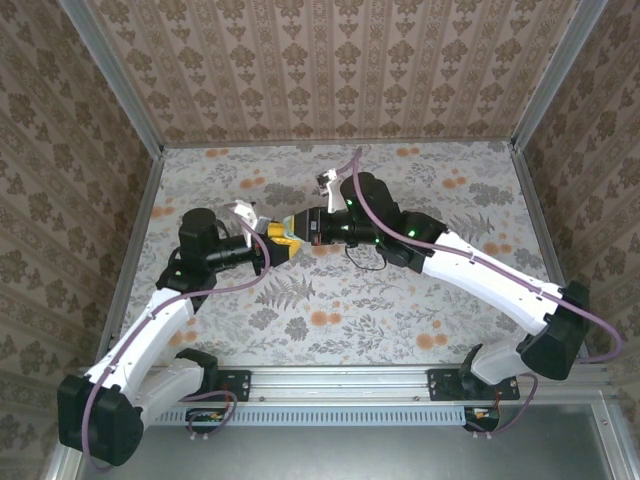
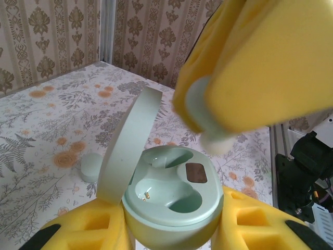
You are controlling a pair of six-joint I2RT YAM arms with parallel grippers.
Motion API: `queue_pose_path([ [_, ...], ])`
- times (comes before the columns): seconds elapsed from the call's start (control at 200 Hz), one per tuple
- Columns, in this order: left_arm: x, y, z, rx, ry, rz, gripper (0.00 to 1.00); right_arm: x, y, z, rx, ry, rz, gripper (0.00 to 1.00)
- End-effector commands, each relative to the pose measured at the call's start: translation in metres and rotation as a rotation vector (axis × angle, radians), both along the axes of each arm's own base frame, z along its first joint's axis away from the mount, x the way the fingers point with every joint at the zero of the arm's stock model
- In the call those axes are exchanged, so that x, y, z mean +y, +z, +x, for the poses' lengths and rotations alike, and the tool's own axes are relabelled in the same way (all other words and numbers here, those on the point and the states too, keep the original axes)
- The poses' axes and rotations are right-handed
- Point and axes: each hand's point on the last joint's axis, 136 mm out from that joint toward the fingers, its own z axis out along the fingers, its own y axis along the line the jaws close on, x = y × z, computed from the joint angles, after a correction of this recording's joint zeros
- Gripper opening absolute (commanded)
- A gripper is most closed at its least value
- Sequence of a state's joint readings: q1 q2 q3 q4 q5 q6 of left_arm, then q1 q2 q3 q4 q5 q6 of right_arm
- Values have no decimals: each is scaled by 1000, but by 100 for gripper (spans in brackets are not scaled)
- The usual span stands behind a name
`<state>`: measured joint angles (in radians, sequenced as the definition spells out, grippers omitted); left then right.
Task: Insert the wireless bluetooth earbuds into the charging case
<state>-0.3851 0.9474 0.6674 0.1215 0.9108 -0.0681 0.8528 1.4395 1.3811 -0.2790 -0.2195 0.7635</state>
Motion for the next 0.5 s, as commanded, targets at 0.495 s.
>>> queue_pose_path([
  [0.495,-4,28,2,-50,-10,-50,15,15,-12,1,-44,44,-66,19],
])
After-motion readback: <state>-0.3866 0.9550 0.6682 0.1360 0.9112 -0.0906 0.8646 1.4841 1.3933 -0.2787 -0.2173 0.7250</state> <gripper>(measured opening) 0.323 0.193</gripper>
